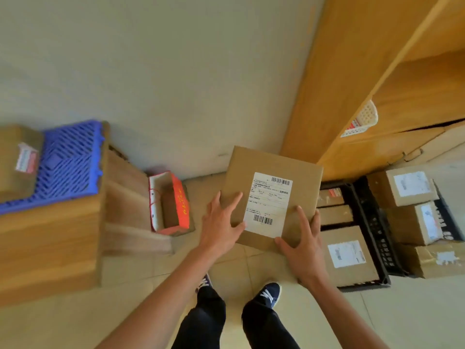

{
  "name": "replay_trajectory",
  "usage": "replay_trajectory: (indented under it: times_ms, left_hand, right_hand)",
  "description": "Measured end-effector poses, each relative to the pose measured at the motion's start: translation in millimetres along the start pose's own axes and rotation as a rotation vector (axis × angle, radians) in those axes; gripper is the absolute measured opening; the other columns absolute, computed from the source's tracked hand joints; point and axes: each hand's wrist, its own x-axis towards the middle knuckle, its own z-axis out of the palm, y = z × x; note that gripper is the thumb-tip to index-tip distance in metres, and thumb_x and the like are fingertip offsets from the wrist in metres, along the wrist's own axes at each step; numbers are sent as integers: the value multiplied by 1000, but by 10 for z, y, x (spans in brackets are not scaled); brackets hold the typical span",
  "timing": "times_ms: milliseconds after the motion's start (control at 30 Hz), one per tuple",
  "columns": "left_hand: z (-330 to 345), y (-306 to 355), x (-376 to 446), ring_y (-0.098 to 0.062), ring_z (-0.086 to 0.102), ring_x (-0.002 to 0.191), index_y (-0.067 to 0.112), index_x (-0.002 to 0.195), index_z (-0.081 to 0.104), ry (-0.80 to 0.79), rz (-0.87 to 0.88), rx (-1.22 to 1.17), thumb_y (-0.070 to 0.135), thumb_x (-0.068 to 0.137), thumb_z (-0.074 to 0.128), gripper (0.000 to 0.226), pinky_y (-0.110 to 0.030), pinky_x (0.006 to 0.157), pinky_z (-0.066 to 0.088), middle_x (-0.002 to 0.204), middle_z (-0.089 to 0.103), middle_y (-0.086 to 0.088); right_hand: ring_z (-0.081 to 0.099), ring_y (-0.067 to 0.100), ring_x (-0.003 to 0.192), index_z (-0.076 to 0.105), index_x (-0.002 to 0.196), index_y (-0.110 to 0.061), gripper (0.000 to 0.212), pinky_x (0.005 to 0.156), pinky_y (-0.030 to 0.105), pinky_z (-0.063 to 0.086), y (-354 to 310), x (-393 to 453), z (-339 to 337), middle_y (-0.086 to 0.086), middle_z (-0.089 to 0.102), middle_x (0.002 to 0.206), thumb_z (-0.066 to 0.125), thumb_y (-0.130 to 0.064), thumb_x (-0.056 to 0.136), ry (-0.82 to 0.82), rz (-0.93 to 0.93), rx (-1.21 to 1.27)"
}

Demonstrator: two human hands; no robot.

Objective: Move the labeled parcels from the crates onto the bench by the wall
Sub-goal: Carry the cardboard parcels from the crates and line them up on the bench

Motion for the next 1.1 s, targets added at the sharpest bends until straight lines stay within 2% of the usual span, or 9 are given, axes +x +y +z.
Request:
replay_trajectory:
  times_ms: [100,233,367,467,633,767,867,967,1100]
  left_hand:
    - [-401,-448,-309,-25,10,153,51,154,26,108,-77,-80,39,89,72,81,-47,120,23,167,9,-11]
    - [-890,-1176,-766,-24,20,150,46,153,32,261,-163,-131,40,84,76,82,-47,117,33,166,12,-4]
    - [-1337,-1928,-1309,-28,17,152,49,155,26,325,-297,-164,44,88,72,81,-47,119,28,167,8,-9]
    - [-1714,-2526,-1776,-28,16,152,50,154,23,382,-366,-212,45,89,71,82,-50,118,31,167,7,-10]
    - [-2360,-3381,-2560,-26,12,151,46,155,27,510,-410,-276,42,89,72,80,-42,121,24,167,7,-11]
    - [-2790,-3996,-3147,-27,12,153,46,155,28,621,-458,-338,41,89,72,79,-43,122,22,168,6,-9]
    - [-2988,-4413,-3502,-26,10,154,45,155,29,698,-502,-386,41,88,73,80,-47,123,22,168,5,-8]
    - [-3102,-4759,-3701,-25,11,154,44,155,30,737,-534,-430,41,86,75,83,-46,124,21,168,6,-8]
    - [-3240,-4993,-3704,-25,11,154,43,155,30,737,-534,-478,39,85,77,84,-46,124,21,168,6,-6]
  right_hand:
    - [9,26,153,16,154,-49,95,118,51,26,-457,-86,304,-9,-9,167,79,-34,85,-78,-143,-38]
    - [7,27,154,13,154,-50,96,118,54,29,-1087,-280,835,-10,-12,167,79,-35,84,-182,-293,-122]
    - [9,27,153,13,155,-49,98,117,56,31,-1712,-651,1506,-11,-12,167,78,-35,84,-273,-400,-175]
    - [8,24,154,13,157,-45,98,121,49,27,-2191,-1035,2037,-8,-12,167,78,-35,84,-334,-481,-213]
    - [11,21,154,14,157,-43,98,118,44,29,-2971,-1741,2814,-10,-14,167,77,-35,84,-394,-639,-248]
    - [11,20,152,15,157,-45,97,120,47,28,-3534,-2237,3431,-9,-12,167,77,-37,83,-440,-767,-265]
    - [10,19,154,14,157,-45,95,119,44,26,-3875,-2579,3808,-6,-12,168,76,-42,85,-455,-853,-310]
    - [7,21,155,6,156,-49,99,120,46,29,-4099,-2778,4113,-9,-19,166,74,-50,84,-492,-930,-369]
    - [-8,22,155,-2,153,-54,114,122,52,23,-4286,-2792,4388,-13,-38,158,80,-57,74,-521,-977,-425]
